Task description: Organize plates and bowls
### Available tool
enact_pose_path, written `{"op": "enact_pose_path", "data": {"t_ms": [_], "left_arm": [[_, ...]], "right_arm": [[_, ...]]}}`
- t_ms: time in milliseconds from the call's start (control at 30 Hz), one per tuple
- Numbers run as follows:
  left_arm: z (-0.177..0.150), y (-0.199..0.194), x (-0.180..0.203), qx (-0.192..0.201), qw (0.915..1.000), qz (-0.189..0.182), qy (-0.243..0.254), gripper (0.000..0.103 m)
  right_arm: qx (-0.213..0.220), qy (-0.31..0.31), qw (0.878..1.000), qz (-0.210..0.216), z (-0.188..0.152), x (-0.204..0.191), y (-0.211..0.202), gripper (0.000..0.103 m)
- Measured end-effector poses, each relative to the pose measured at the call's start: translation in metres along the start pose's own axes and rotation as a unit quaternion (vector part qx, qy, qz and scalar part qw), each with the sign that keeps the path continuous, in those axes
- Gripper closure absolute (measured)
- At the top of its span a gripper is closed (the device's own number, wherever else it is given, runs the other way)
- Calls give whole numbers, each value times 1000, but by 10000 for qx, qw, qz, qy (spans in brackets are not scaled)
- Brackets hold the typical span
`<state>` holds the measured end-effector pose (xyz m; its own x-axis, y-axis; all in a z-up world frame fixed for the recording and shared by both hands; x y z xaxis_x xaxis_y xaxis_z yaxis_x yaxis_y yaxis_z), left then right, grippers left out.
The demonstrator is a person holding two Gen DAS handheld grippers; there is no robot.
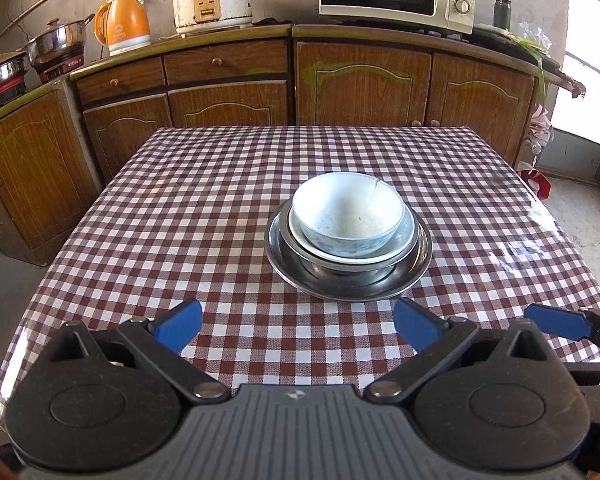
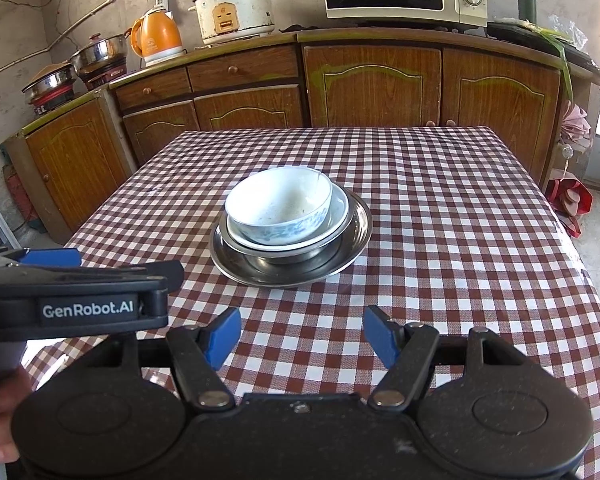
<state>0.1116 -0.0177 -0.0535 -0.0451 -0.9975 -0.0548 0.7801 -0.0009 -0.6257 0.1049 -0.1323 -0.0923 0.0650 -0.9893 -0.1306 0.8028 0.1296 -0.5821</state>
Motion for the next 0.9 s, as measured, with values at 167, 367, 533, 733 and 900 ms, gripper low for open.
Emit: {"op": "enact_pose_path", "data": {"t_ms": [167, 367, 533, 733, 900], "left_arm": [[-1, 1, 1, -12, 10000, -22, 14, 0], [-1, 0, 1, -7, 10000, -20, 13, 0], [-1, 1, 1, -3, 10000, -22, 23, 0], [-1, 2, 1, -5, 10000, -23, 24, 0], [-1, 2, 2, -12, 10000, -29, 20, 0]], "right_arm": [[-15, -8, 10000, 22, 0, -1, 1, 22], [-36, -13, 10000, 42, 0, -2, 2, 22], [-48, -12, 10000, 67, 0, -2, 3, 22], [-62, -10, 10000, 78, -1, -2, 4, 22], [-77, -2, 9999, 96, -1, -4, 4, 22]]}}
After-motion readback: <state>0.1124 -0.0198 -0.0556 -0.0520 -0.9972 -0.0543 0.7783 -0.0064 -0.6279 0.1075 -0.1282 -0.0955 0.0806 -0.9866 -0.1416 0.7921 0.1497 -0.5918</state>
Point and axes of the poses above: each gripper's, at about its wrist camera, not at the fingertips, and y roughly the way its jaws point, x to its right, z to its top, the point moved 7 cm from there along y, roughly the way its jaws point, and after that the axes turned 1 degree about z, right-handed, at the moved point
